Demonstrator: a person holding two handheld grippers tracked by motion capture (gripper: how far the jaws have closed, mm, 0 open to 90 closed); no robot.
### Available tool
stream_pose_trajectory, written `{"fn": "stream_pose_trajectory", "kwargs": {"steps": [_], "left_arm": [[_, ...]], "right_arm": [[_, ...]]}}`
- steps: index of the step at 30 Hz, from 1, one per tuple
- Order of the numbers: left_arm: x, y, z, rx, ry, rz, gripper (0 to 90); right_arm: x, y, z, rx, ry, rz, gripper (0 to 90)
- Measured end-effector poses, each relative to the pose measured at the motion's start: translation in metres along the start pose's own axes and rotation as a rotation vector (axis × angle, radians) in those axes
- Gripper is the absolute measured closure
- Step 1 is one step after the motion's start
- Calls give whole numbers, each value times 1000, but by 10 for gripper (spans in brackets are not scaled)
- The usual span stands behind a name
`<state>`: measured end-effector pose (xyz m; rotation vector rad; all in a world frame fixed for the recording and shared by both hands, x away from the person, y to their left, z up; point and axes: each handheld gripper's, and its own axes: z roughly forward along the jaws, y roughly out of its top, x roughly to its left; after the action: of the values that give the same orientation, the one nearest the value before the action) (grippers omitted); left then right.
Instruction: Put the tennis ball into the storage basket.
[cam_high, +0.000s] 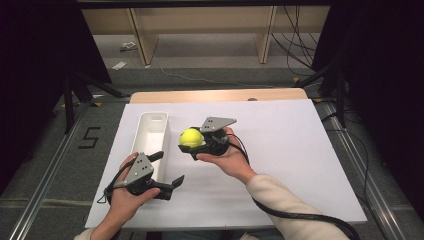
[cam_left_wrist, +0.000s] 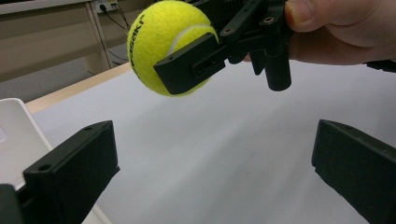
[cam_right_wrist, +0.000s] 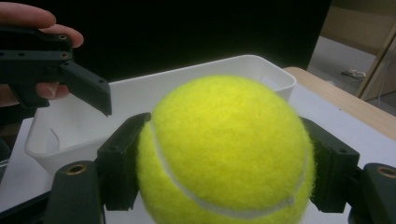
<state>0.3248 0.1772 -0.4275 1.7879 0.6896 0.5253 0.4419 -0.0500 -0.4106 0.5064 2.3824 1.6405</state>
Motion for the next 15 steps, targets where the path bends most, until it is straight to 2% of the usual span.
{"fn": "stream_pose_trajectory", "kwargs": {"steps": [15], "left_arm": [[0, 0, 0, 1, 1, 2, 0]], "right_arm": [[2, 2, 3, -4, 5, 0, 270]]}}
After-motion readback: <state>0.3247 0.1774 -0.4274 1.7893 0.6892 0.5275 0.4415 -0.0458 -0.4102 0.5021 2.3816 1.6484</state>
